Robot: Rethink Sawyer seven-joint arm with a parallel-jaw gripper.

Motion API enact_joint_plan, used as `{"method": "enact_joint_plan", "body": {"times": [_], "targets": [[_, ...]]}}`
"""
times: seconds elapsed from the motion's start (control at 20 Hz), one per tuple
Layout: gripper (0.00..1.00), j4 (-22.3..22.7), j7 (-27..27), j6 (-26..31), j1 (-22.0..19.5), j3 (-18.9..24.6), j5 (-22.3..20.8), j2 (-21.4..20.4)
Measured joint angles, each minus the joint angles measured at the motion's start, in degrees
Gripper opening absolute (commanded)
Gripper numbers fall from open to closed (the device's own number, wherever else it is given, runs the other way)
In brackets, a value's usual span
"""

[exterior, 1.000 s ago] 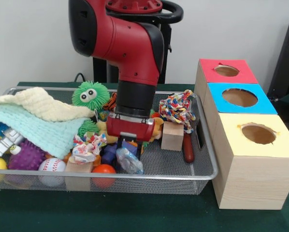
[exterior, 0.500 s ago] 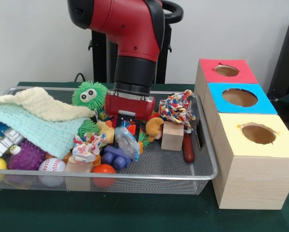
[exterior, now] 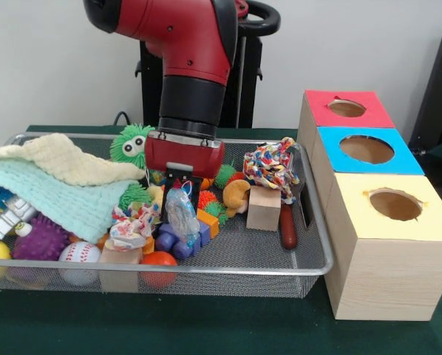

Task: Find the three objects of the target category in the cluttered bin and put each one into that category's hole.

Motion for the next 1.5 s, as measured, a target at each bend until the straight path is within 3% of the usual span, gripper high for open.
{"method": "enact_joint_plan", "body": {"times": [0.25, 0.65, 1.15, 1.5], "targets": [[0.0, 0.64, 0.0, 4.76, -4.66, 5.8, -1.9, -1.84], [0.0, 5.51, 0.0, 14.45, -12.46, 15.56, -1.8, -3.19], [0.0, 13.17, 0.0, 17.2, -13.73, 21.6, 0.02, -3.25], [0.0, 14.67, 0.0, 17.21, -13.74, 23.22, 1.07, -3.75]]}}
